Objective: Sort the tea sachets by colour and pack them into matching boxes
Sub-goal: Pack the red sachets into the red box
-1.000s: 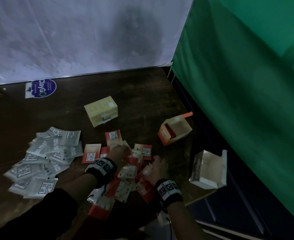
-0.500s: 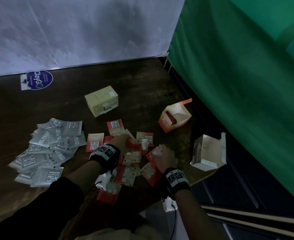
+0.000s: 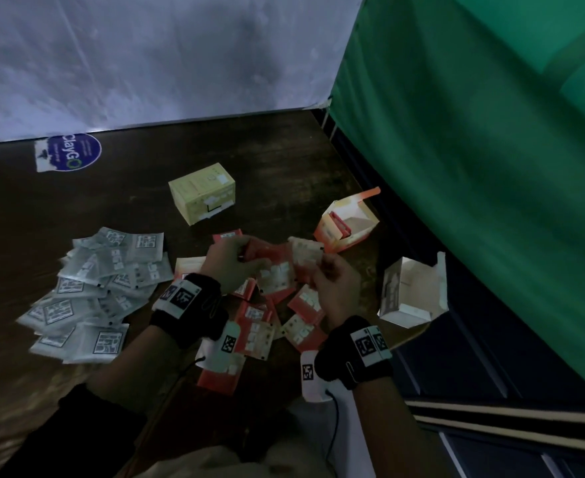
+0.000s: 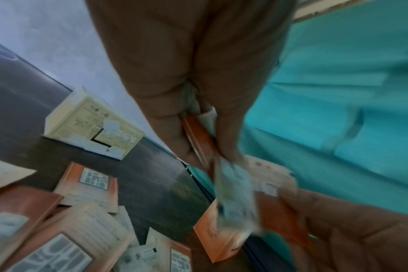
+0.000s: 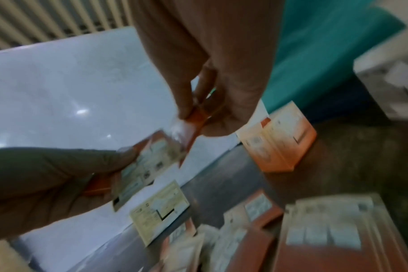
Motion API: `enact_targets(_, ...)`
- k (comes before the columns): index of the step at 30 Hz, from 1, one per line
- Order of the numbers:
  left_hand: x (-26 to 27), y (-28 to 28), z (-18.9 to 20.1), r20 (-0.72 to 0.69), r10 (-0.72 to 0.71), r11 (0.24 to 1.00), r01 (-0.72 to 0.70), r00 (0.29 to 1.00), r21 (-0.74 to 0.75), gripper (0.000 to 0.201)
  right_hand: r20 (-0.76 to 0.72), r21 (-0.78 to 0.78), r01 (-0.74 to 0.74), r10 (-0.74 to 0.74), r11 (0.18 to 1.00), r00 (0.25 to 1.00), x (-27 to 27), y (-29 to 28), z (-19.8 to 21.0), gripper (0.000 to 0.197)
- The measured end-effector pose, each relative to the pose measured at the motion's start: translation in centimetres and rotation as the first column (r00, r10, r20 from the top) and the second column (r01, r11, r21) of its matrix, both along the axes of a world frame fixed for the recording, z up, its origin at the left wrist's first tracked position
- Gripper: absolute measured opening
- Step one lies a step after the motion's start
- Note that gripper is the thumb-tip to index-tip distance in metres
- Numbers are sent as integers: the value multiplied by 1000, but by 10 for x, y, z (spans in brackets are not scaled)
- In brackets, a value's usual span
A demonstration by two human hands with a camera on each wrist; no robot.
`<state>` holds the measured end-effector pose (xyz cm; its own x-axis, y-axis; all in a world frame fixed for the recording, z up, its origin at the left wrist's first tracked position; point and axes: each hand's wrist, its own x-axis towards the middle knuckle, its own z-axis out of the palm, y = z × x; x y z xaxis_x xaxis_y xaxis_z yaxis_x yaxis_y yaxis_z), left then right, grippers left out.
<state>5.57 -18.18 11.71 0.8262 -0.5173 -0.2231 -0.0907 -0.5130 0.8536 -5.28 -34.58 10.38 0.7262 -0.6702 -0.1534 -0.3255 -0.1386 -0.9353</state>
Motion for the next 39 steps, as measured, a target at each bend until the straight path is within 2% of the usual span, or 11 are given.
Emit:
enact_targets(3,-2,2,0,24,124,991,-122,992,-56,20,103,28,73,-76,997,992,-5,-9,13,12)
enact_targets(9,-5,4,13,-129,-23,993,7,991,-119,34,-50,212,-176,191,961,980,-2,4,13,14)
enact_targets(13,-8,3,29,-155,49,986,-72,987,-150,42,6,444,-164,180,881,984,2,16,21,16)
enact_targets(17,-15,7,35,-436,-7,859,-218,900,-464,64,88,580,-69,22,812,996,9,24,23,29)
enact_targets(20,-20,8,28,-496,-125,787,-219,859,-577,75,127,591,-83,9,802,992,13,28,24,32)
enact_targets(23,-20,6,24,-491,-92,864,-176,866,-472,40,133,419,-177,132,891,982,14,34,24,26)
enact_targets(27,-14,15,22,-516,-88,919,-131,852,-373,34,-27,110,-297,302,948,953,14,30,2,22)
enact_targets(30,-19,28,15,-299,5,988,-51,954,-147,23,-363,-23,-444,406,896,839,5,31,-27,35)
enact_targets(32,-27,41,2,-183,-69,998,69,981,-5,28,-513,-142,-641,497,754,699,-3,38,-42,49)
enact_targets(35,-43,60,-28,-128,-384,845,404,914,350,46,-659,-237,-831,545,503,518,-5,53,-52,84)
enact_targets(39,-59,64,-56,-98,-638,591,566,764,574,81,-766,-271,-856,440,440,469,5,59,-58,94)
